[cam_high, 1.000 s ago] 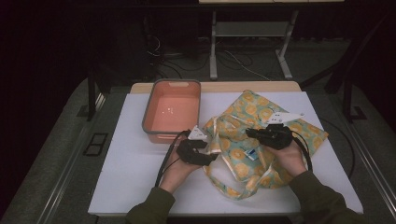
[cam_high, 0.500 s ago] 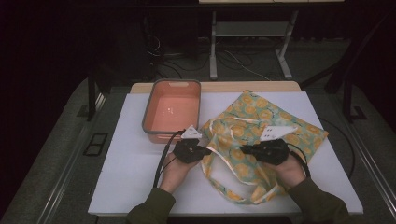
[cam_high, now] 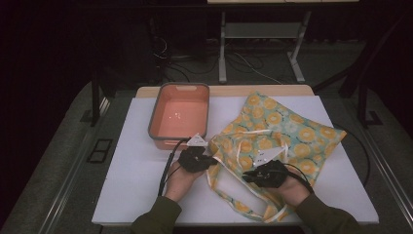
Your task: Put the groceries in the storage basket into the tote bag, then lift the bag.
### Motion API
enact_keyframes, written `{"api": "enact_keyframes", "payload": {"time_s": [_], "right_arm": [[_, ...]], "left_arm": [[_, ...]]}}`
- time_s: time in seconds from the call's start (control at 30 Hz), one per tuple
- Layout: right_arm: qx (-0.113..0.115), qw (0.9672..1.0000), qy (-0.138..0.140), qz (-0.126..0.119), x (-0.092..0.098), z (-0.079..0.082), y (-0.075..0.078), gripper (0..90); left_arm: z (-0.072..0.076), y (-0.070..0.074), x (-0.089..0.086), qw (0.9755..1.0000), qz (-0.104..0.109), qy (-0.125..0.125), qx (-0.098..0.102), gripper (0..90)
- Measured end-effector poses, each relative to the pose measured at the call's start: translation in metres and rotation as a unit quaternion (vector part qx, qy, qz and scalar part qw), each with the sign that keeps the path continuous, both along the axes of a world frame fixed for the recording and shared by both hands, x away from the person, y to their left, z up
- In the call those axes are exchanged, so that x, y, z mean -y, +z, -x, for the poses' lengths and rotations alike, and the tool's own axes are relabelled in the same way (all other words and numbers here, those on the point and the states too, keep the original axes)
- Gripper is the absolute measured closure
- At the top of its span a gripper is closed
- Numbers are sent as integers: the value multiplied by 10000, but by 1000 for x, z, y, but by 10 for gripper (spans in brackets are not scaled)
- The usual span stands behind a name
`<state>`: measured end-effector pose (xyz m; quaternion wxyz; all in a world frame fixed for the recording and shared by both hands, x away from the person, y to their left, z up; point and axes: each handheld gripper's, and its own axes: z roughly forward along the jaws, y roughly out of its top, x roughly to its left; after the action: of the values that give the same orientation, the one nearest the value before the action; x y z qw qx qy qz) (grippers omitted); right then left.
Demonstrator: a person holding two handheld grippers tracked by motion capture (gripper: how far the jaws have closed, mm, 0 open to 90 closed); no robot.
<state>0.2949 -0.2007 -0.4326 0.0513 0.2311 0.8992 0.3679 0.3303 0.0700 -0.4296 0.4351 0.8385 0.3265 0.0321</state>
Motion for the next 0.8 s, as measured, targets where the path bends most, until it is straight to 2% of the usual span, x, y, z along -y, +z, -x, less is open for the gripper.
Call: {"api": "enact_keyframes", "payload": {"time_s": [0.03,0.1,0.17,0.27,0.4,0.5,0.57,0.8], "right_arm": [[55,9997,-91,-240,8,1,9,678],[12,9985,-139,-537,16,5,18,609],[70,9975,-146,-685,24,14,24,548],[-60,9971,-138,-749,36,29,26,462],[-208,9981,-134,-568,46,47,17,398],[-259,9985,-119,-477,47,55,13,390],[-209,9994,-98,-251,46,66,6,377],[-286,9994,-54,182,39,65,-11,399]], "left_arm": [[0,1,-1,10000,12,15,-8,882],[1,1,-1,10000,16,22,-18,882],[1,0,0,10000,21,28,-27,882],[1,0,0,10000,18,23,-34,882],[1,0,-1,10000,41,34,-50,882],[0,0,-2,10000,68,38,-60,883],[0,-1,-2,9999,75,71,-77,882],[-1,-1,-1,9999,60,50,-88,883]]}}
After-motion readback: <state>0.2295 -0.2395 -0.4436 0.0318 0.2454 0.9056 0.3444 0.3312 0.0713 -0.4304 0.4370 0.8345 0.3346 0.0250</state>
